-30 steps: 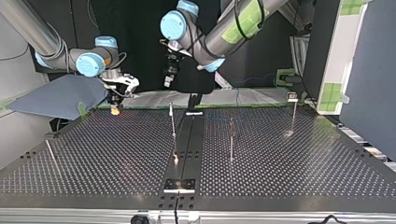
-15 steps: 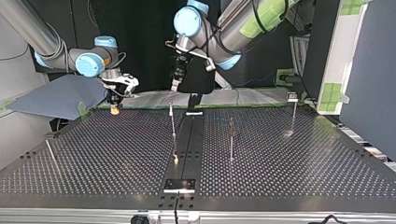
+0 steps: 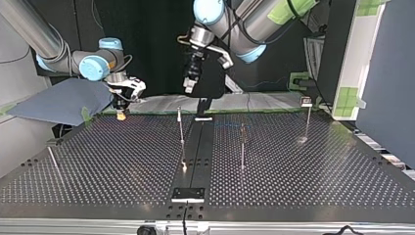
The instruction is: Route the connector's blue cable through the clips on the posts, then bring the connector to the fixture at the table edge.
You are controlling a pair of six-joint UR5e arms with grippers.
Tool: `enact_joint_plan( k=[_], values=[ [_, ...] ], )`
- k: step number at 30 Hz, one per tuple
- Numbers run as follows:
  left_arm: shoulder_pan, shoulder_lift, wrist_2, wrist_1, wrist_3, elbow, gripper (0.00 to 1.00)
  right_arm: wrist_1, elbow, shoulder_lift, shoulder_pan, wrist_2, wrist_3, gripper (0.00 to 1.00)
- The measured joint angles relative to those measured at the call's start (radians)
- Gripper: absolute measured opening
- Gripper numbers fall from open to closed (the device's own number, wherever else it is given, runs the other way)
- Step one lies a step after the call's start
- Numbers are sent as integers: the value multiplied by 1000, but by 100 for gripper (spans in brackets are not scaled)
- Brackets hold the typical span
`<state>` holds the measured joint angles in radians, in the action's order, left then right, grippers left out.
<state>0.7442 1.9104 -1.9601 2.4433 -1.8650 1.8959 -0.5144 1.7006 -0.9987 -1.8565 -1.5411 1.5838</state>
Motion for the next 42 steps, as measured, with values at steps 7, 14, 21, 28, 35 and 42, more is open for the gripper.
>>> enact_joint_plan(
  k=[7,14,21,28,35,42],
  values=[
    [1,-41,-2,-52,-22,53,100,2,0,0,0,2,1,0],
    [0,-46,-3,-104,-24,104,100,1,0,0,0,8,1,0],
    [-3,-46,-24,-158,-17,158,100,0,0,0,-2,9,1,0],
    [-3,-46,-20,-212,-25,212,100,0,0,0,-3,15,1,0],
    [-16,-46,-7,-268,-72,268,100,1,0,0,-5,16,1,0],
    [-43,-45,42,-329,-125,330,100,3,0,0,-7,16,1,0]
  ],
)
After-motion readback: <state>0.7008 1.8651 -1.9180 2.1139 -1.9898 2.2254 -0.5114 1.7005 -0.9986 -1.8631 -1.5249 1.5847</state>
